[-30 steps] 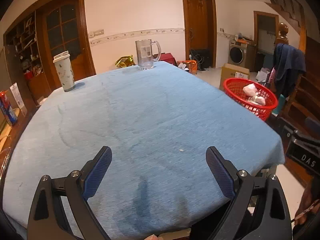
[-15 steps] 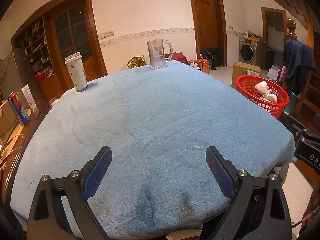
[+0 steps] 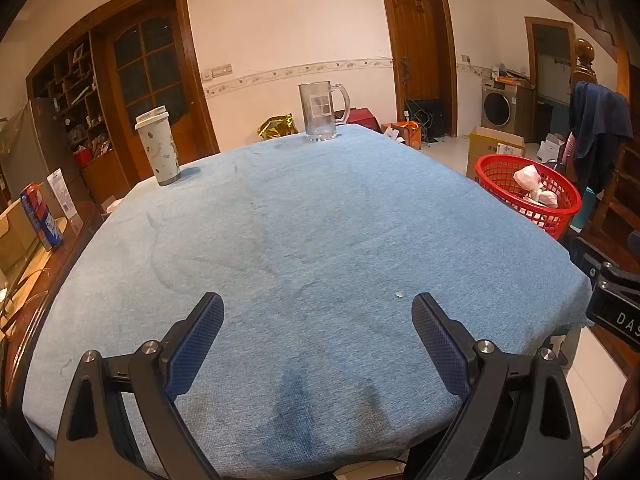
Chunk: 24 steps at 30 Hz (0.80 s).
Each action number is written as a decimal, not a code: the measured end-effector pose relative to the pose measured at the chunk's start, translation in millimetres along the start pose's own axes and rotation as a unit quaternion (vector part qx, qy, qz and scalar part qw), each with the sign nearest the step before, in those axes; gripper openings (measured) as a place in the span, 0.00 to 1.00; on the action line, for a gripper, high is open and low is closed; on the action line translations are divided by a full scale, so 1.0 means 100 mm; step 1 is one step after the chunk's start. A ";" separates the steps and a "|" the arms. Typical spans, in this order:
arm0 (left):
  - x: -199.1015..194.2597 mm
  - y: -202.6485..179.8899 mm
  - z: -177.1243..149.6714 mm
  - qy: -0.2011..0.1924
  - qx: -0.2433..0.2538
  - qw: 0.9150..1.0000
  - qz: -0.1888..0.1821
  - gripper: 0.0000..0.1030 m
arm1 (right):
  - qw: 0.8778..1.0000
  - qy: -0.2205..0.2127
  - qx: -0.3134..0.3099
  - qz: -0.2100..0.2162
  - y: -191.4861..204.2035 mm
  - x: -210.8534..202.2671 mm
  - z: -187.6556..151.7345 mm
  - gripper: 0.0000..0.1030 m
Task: Collect trash
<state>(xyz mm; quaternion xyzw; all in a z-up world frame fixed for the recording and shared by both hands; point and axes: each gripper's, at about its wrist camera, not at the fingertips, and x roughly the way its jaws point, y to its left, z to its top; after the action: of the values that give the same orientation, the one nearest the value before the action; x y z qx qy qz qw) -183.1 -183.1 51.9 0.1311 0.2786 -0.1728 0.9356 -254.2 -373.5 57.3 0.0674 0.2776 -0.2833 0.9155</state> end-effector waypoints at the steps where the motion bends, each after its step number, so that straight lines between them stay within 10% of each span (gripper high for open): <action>1: 0.00 0.00 0.00 0.000 0.000 1.000 0.000 0.91 | 1.000 0.000 0.000 0.000 0.00 0.00 0.00 0.99; 24: 0.01 0.05 -0.01 0.003 -0.003 1.000 0.002 0.91 | 1.000 0.003 -0.007 0.005 0.05 0.04 0.00 0.99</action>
<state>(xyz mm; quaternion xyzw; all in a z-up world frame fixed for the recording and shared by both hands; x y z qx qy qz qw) -180.8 -178.9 50.9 0.1290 0.2818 -0.1693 0.9355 -248.3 -371.1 55.1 0.0633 0.2824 -0.2766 0.9163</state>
